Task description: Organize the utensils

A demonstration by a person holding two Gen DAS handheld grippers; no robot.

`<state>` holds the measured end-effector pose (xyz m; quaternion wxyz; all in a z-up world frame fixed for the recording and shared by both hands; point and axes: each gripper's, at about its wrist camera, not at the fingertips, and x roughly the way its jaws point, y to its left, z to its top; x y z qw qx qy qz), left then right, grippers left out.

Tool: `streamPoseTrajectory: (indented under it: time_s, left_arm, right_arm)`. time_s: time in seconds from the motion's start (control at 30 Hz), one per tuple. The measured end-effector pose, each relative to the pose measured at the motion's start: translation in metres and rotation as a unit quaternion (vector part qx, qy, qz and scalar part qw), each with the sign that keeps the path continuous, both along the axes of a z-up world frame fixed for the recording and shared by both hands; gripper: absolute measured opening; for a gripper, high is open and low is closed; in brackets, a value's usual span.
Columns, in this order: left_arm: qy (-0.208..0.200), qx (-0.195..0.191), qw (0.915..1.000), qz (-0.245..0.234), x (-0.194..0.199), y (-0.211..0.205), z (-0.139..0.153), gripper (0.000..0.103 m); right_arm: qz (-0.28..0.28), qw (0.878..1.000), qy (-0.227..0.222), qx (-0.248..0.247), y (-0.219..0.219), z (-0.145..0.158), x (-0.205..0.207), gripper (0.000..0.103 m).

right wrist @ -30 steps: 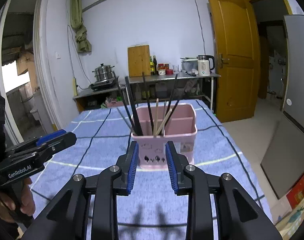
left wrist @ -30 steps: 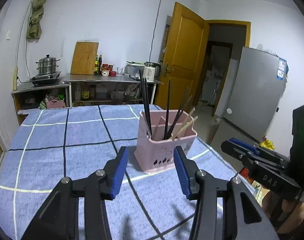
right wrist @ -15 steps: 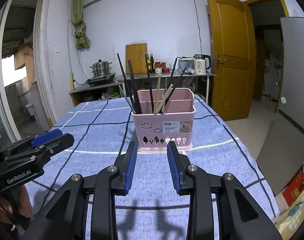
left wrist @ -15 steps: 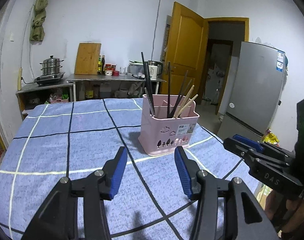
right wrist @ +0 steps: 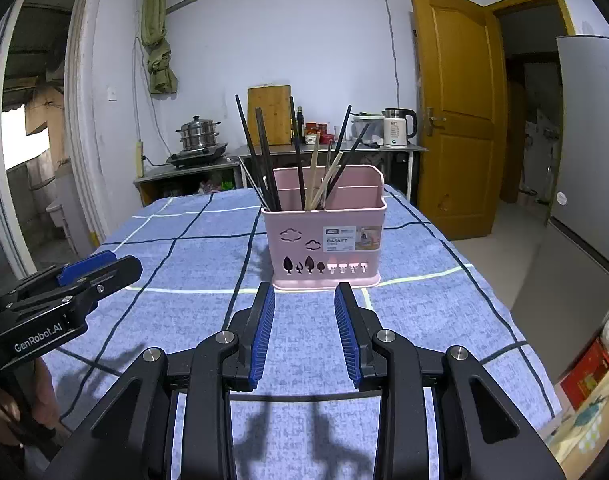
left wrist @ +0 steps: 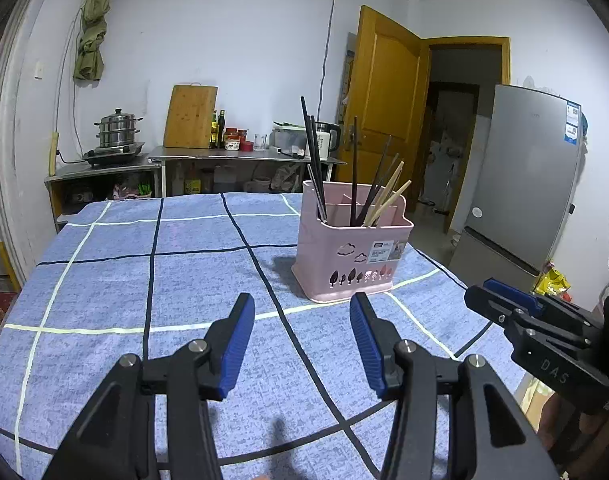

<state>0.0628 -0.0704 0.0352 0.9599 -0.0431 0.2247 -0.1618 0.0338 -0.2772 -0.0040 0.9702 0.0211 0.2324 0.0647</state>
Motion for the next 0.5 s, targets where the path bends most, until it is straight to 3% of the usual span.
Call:
streamPoseTrajectory:
  time_s: [0.5]
  left_arm:
    - [-0.007, 0.009, 0.9999, 0.001, -0.0038, -0.0036, 0.0007, 0.055]
  right_arm:
    - [0.001, 1.0, -0.002, -0.002, 0.0022, 0.0012, -0.0027, 0.032]
